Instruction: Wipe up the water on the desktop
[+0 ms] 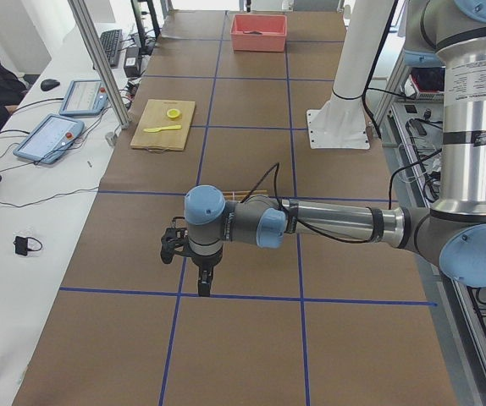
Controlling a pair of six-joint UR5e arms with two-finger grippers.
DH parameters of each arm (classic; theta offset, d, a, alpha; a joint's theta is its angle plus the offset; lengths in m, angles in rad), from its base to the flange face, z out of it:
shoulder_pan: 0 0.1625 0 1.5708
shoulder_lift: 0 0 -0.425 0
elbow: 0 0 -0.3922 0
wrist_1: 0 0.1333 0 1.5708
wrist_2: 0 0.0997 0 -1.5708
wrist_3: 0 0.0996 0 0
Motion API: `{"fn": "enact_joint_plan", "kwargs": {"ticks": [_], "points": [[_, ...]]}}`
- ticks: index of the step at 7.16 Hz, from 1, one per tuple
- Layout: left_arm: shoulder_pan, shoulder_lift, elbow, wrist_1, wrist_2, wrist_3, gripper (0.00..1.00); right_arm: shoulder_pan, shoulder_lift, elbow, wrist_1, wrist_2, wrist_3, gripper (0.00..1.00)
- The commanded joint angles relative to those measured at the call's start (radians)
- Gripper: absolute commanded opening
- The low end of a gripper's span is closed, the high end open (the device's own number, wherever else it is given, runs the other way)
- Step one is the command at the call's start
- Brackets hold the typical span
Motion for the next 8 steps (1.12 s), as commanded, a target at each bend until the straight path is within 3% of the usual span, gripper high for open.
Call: {"fn": "enact_joint_plan", "kwargs": {"ticks": [1, 3, 4, 8], "points": [[0.0, -0.01, 0.002, 0.005, 0.0, -0.031, 0.98, 0.013, 0.001, -0.028, -0.002, -0.029, 0.023, 1.0], [0.002, -0.017, 0.002, 0.009, 0.001, -0.074, 0.98, 0.044, 0.032, -0.022, 0.002, -0.04, 0.116, 1.0], [0.002, -0.017, 0.002, 0.009, 0.001, -0.074, 0.98, 0.055, 0.044, -0.017, 0.002, -0.075, 0.116, 1.0], [0.002, -0.017, 0.001, 0.011, 0.003, -0.074, 0.98, 0.055, 0.046, -0.014, 0.002, -0.077, 0.116, 1.0]]}}
